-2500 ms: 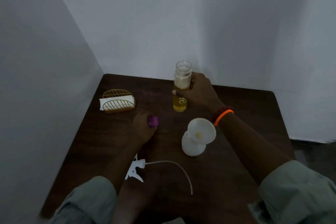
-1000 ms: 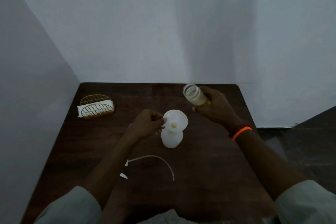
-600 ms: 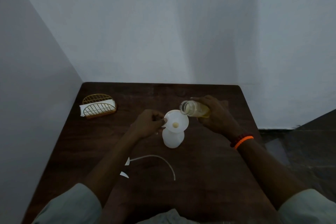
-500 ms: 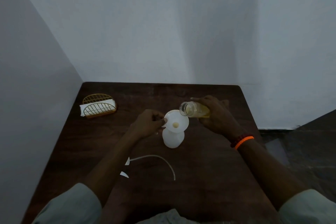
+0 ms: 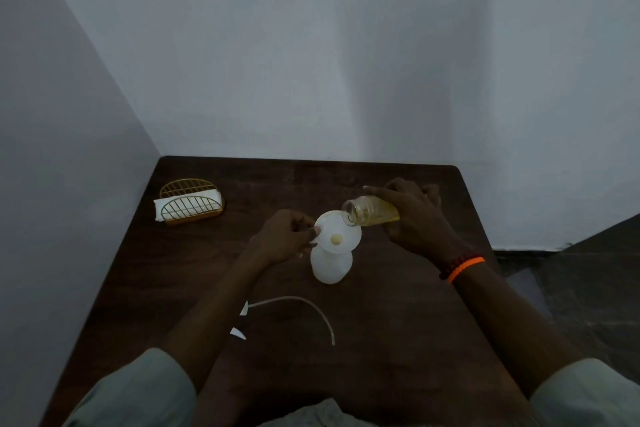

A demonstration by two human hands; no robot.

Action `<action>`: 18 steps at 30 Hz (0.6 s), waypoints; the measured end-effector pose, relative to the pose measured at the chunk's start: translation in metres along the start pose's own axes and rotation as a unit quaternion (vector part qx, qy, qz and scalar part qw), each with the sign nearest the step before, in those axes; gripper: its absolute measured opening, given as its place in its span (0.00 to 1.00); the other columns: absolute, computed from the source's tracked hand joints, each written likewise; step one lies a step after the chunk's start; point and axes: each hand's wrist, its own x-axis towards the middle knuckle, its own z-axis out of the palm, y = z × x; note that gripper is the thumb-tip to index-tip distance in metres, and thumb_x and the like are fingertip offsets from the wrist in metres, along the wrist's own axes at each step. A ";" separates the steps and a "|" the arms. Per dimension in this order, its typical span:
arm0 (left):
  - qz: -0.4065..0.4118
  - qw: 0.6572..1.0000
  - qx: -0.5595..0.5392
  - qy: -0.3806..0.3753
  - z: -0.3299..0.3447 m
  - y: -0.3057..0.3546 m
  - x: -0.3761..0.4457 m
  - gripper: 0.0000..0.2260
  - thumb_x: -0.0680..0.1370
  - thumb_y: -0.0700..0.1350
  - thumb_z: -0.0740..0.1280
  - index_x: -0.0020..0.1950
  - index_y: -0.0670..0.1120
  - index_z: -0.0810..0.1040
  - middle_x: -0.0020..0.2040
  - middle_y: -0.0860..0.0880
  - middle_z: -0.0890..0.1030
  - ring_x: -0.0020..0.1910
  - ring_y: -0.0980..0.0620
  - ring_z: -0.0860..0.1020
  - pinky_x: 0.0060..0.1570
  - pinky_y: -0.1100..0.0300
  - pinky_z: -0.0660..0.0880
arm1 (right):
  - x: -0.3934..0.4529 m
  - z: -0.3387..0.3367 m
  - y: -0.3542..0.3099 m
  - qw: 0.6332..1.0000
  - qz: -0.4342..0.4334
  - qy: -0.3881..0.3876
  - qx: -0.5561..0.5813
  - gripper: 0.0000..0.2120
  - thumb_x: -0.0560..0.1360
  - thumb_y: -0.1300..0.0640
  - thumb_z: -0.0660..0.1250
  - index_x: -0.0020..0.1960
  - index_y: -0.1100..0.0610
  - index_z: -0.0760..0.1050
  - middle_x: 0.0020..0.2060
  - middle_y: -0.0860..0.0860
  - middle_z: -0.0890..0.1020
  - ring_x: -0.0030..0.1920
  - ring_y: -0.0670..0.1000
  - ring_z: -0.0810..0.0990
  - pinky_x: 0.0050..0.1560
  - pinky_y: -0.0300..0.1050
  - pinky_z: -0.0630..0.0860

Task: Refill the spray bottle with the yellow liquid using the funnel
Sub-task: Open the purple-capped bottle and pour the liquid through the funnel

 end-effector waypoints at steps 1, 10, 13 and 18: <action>-0.001 1.000 -0.002 -0.001 0.000 0.000 0.000 0.08 0.79 0.44 0.69 0.55 0.43 0.83 0.44 0.45 0.86 0.39 0.50 0.85 0.41 0.53 0.83 | 0.000 0.000 0.000 1.000 -0.001 -0.001 -0.002 0.34 0.70 0.53 0.73 0.73 0.40 0.66 0.58 0.46 0.72 0.61 0.47 0.70 0.53 0.41 0.48; 0.000 1.000 -0.007 0.002 0.000 -0.002 0.001 0.08 0.79 0.45 0.69 0.55 0.43 0.83 0.44 0.46 0.86 0.37 0.55 0.84 0.38 0.59 0.82 | 0.002 -0.002 -0.001 1.000 -0.005 0.001 -0.031 0.34 0.69 0.54 0.74 0.73 0.41 0.67 0.59 0.48 0.73 0.62 0.50 0.71 0.58 0.48 0.54; 0.004 1.000 -0.008 0.000 0.000 -0.002 0.002 0.08 0.79 0.45 0.69 0.55 0.42 0.83 0.44 0.45 0.86 0.38 0.53 0.84 0.39 0.57 0.82 | 0.002 -0.002 -0.001 0.999 -0.002 -0.002 -0.034 0.34 0.69 0.54 0.74 0.73 0.41 0.68 0.59 0.48 0.73 0.62 0.50 0.71 0.63 0.53 0.56; 0.006 1.000 -0.005 0.000 0.000 -0.002 0.002 0.08 0.79 0.44 0.69 0.55 0.42 0.83 0.44 0.46 0.86 0.37 0.54 0.84 0.39 0.57 0.82 | 0.002 -0.001 0.001 0.999 -0.003 -0.005 -0.038 0.34 0.69 0.55 0.74 0.72 0.41 0.68 0.58 0.48 0.74 0.61 0.50 0.72 0.63 0.55 0.57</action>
